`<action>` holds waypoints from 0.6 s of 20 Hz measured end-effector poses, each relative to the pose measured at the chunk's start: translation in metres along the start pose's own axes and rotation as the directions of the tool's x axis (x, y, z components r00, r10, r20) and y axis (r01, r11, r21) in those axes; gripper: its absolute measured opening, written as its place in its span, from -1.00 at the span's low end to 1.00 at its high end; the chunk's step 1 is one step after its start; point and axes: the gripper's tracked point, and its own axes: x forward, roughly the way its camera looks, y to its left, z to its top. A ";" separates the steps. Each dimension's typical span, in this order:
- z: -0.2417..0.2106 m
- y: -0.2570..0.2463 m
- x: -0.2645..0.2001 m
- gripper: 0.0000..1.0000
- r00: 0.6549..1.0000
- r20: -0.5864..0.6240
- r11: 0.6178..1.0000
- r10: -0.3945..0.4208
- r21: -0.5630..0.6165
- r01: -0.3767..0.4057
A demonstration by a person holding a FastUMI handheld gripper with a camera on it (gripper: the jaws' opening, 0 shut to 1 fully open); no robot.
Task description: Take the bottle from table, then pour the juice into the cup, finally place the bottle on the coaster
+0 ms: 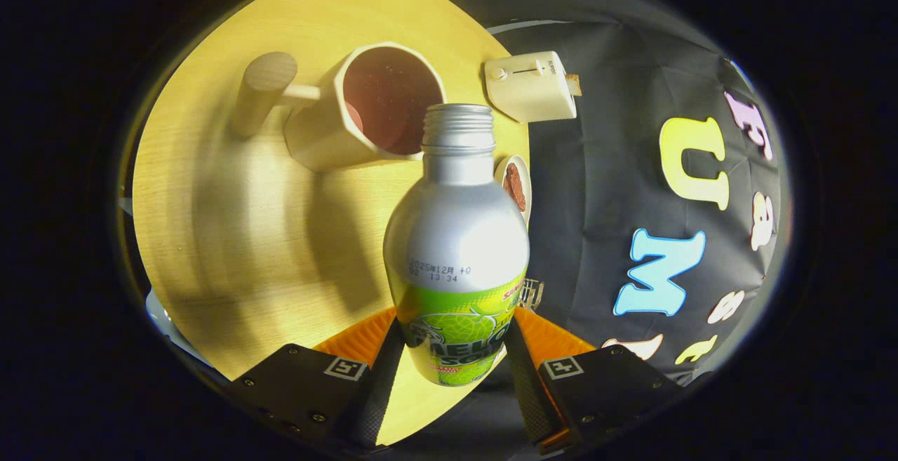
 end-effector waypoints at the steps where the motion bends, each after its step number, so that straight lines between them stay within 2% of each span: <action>1: 0.001 0.000 -0.001 0.52 1.000 -0.008 1.000 0.001 -0.014 -0.001; 12: 0.010 -0.006 -0.001 0.52 0.997 -0.072 0.984 -0.014 -0.176 0.001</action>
